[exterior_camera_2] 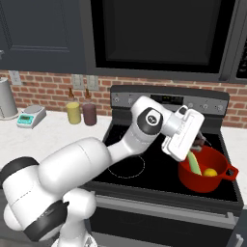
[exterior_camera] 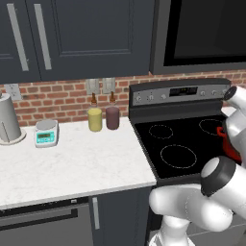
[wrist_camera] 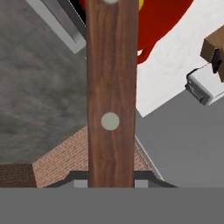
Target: Put the lemon and corn in the pot. Retrieve the spatula and lightly stir the vegetables in the pot.
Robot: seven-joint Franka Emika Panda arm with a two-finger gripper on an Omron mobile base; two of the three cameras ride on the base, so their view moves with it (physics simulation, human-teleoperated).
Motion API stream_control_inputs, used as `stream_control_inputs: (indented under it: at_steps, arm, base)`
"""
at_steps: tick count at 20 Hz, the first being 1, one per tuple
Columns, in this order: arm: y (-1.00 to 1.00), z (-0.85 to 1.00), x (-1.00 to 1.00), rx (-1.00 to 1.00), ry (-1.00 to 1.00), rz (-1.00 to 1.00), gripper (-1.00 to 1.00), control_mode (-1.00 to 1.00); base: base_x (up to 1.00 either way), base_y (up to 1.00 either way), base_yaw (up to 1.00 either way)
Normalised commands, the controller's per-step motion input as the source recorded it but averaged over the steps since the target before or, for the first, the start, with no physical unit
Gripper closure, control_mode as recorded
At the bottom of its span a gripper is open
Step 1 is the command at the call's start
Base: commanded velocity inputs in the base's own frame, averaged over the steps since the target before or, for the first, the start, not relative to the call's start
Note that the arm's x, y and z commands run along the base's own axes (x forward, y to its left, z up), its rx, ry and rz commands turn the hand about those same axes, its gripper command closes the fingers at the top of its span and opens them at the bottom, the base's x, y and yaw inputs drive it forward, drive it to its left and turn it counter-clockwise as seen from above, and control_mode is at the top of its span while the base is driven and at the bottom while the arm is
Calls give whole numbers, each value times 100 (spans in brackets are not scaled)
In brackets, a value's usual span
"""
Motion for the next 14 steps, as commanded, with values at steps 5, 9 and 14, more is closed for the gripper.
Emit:
stream_control_inputs:
  at_steps: [5, 9, 14]
  arm:
    - [-15, 0, 0, -8, 6, -8, 100, -100]
    - [-5, 0, 13, -8, 10, -4, 100, -100]
    - [0, 0, 44, -7, 10, 0, 100, -100]
  base:
    - [0, 0, 0]
    - [0, 0, 0]
    - [0, 0, 0]
